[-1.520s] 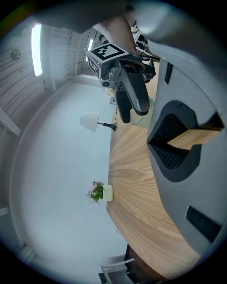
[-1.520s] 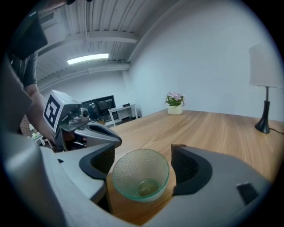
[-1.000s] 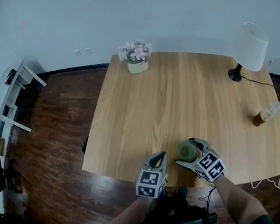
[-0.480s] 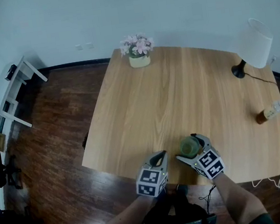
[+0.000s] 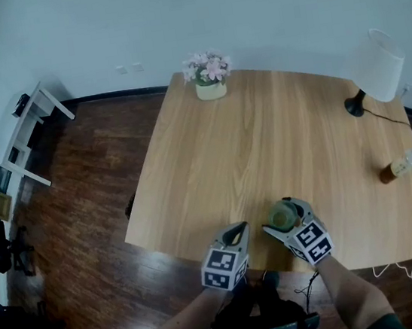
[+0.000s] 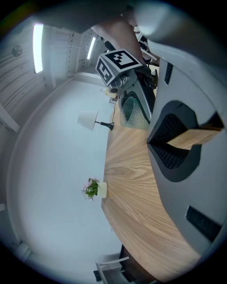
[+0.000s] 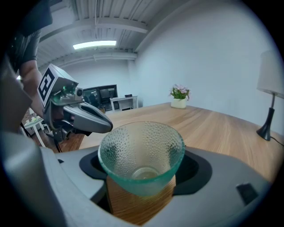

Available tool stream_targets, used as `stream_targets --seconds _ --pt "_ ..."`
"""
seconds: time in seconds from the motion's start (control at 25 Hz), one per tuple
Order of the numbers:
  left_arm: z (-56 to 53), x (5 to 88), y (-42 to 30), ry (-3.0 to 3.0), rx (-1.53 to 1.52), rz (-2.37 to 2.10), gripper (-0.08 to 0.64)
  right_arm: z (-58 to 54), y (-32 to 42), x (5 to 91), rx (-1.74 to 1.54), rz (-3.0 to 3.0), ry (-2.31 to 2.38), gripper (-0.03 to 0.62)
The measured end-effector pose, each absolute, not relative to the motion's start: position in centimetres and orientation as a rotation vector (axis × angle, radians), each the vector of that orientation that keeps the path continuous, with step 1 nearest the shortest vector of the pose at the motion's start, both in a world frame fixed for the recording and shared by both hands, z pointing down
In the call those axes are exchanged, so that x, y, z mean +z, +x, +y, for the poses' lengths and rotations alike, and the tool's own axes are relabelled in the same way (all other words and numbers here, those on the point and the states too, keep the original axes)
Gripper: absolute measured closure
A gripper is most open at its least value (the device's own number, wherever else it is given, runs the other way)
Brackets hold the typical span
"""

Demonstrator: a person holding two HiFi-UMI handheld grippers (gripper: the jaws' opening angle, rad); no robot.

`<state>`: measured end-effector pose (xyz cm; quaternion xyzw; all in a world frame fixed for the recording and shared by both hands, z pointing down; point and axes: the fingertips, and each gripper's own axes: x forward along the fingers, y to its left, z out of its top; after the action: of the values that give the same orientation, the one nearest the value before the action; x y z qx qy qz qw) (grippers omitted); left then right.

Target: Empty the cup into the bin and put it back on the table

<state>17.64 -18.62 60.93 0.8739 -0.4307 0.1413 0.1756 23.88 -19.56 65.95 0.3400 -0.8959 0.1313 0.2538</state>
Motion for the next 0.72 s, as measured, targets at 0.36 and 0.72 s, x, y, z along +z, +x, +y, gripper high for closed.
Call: stream_targets --seconds 0.36,0.72 --pt "-18.9 56.8 16.7 2.509 0.288 -1.266 0.568 -19.0 23.0 60.4 0.288 -2.517 0.875 0.192" --pt "-18.7 49.3 15.6 2.600 0.115 -1.324 0.568 -18.9 22.7 53.6 0.189 -2.591 0.884 0.192"
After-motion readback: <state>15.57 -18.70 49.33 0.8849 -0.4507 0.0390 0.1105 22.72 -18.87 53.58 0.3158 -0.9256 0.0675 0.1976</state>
